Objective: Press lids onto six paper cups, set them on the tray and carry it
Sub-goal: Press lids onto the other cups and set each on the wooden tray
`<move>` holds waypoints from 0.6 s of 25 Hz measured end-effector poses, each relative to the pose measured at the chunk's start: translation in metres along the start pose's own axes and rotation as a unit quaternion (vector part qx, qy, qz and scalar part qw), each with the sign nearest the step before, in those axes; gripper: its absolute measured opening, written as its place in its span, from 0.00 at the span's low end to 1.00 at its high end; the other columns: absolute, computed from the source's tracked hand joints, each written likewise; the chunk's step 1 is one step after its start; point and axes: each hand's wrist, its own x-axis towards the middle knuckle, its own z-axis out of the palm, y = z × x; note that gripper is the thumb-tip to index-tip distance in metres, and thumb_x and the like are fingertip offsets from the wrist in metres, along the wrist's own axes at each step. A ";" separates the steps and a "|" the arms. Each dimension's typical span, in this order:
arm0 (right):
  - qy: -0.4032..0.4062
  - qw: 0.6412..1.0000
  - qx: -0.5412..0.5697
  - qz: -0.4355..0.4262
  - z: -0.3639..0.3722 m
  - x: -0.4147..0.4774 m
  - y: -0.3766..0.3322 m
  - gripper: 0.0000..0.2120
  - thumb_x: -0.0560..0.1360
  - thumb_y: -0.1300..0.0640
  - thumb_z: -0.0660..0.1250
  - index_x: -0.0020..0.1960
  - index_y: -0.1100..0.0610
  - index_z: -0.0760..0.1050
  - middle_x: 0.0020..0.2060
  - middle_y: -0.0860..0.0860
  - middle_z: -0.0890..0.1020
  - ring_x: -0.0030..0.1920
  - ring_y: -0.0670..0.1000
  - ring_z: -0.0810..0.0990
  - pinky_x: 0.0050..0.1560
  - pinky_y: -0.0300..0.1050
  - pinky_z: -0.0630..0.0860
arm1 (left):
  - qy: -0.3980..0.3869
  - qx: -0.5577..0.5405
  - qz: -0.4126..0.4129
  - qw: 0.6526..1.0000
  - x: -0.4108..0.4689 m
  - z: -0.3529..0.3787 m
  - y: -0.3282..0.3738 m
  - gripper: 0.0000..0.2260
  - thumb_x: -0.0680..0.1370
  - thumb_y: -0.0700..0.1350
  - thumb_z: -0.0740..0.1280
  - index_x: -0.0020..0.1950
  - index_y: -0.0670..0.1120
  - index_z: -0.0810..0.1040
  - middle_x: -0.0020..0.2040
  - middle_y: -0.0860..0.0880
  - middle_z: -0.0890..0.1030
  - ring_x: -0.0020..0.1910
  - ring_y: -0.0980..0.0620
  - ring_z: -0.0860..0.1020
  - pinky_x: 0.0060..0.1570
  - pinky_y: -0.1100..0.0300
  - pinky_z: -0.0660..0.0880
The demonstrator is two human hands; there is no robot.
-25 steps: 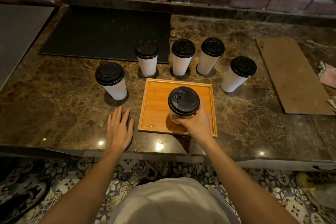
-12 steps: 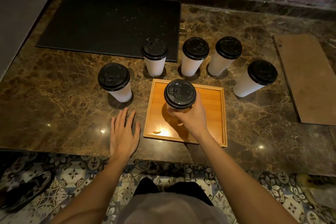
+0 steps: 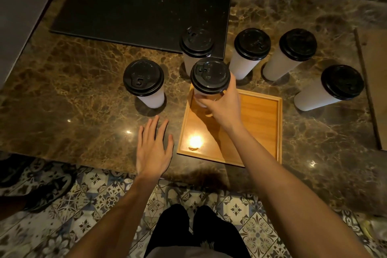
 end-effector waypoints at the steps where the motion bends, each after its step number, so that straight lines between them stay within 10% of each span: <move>1: 0.002 1.000 -0.003 -0.002 0.003 0.002 -0.001 0.44 0.62 0.48 0.81 0.72 0.51 0.63 0.67 0.48 0.76 0.68 0.49 0.72 0.67 0.53 0.73 | 0.001 0.006 0.000 1.000 0.000 0.001 0.000 0.22 0.81 0.52 0.51 0.73 0.48 0.65 0.75 0.45 0.63 0.76 0.48 0.57 0.75 0.50 0.47; 6: 0.010 1.000 0.013 -0.011 0.012 0.002 -0.004 0.49 0.65 0.52 0.81 0.77 0.56 0.57 0.72 0.52 0.69 0.73 0.48 0.67 0.72 0.50 0.68 | 0.006 0.012 0.000 1.000 0.001 0.001 -0.001 0.22 0.81 0.53 0.50 0.73 0.48 0.65 0.75 0.45 0.63 0.76 0.48 0.57 0.75 0.51 0.47; 10: 0.166 0.985 0.036 0.009 0.027 -0.054 -0.004 0.42 0.67 0.45 0.78 0.73 0.49 0.59 0.69 0.47 0.64 0.64 0.44 0.69 0.62 0.50 0.76 | 0.010 0.007 0.003 1.000 0.002 0.001 0.001 0.22 0.81 0.53 0.51 0.73 0.48 0.65 0.75 0.45 0.64 0.75 0.48 0.58 0.75 0.50 0.49; 15: -0.056 0.997 0.014 -0.043 0.085 -0.083 -0.015 0.42 0.69 0.47 0.77 0.75 0.56 0.59 0.70 0.51 0.64 0.70 0.48 0.67 0.67 0.51 0.71 | -0.048 0.077 0.029 0.995 0.004 0.001 -0.006 0.29 0.77 0.54 0.56 0.77 0.47 0.57 0.78 0.43 0.56 0.77 0.46 0.52 0.75 0.47 0.47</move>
